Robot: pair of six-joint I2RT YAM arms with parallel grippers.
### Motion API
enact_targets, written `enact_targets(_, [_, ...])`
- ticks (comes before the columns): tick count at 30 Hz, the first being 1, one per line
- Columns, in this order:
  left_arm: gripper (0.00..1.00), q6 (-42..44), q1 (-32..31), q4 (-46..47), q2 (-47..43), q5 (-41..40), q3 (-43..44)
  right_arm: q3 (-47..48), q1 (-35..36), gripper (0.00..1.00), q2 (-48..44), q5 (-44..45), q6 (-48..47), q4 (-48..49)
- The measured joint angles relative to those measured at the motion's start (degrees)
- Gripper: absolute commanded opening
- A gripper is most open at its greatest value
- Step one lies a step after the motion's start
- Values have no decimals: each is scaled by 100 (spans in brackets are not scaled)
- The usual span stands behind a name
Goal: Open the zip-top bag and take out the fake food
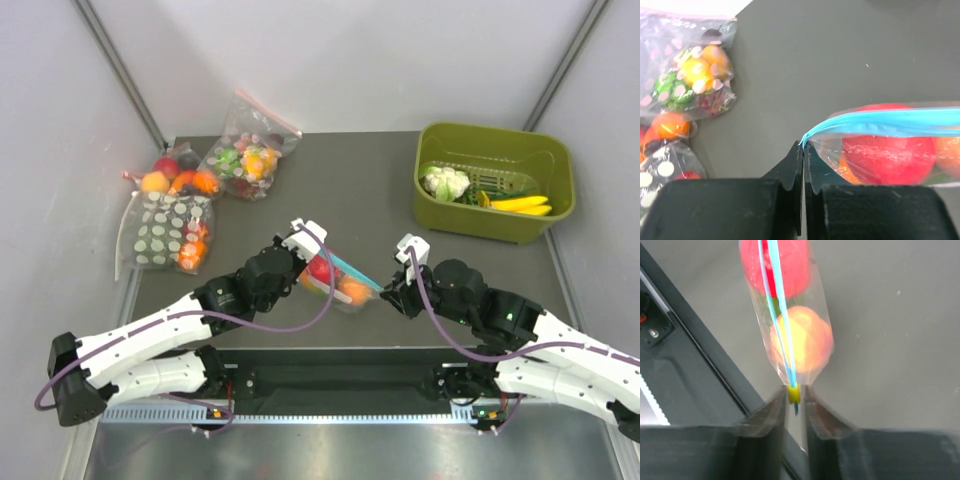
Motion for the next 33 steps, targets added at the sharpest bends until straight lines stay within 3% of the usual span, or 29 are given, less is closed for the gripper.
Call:
enact_targets(1, [0, 52, 17, 31, 0, 90, -46, 0, 0, 44, 0, 7, 33, -33])
enact_targets(2, [0, 122, 37, 74, 0, 212, -107, 0, 0, 54, 0, 24, 50, -76])
enact_targets(5, [0, 306, 92, 225, 4, 763, -291, 2, 0, 66, 0, 85, -13, -127])
enact_targets(12, [0, 592, 101, 542, -50, 1917, -595, 2, 0, 68, 2, 229, -232, 267])
enact_targets(19, [0, 728, 101, 632, -319, 2605, -660, -55, -31, 66, 264, 254, -852, 1379])
enact_targets(33, [0, 804, 101, 664, -446, 2907, -741, -426, -413, 63, 903, -610, -1399, 2070])
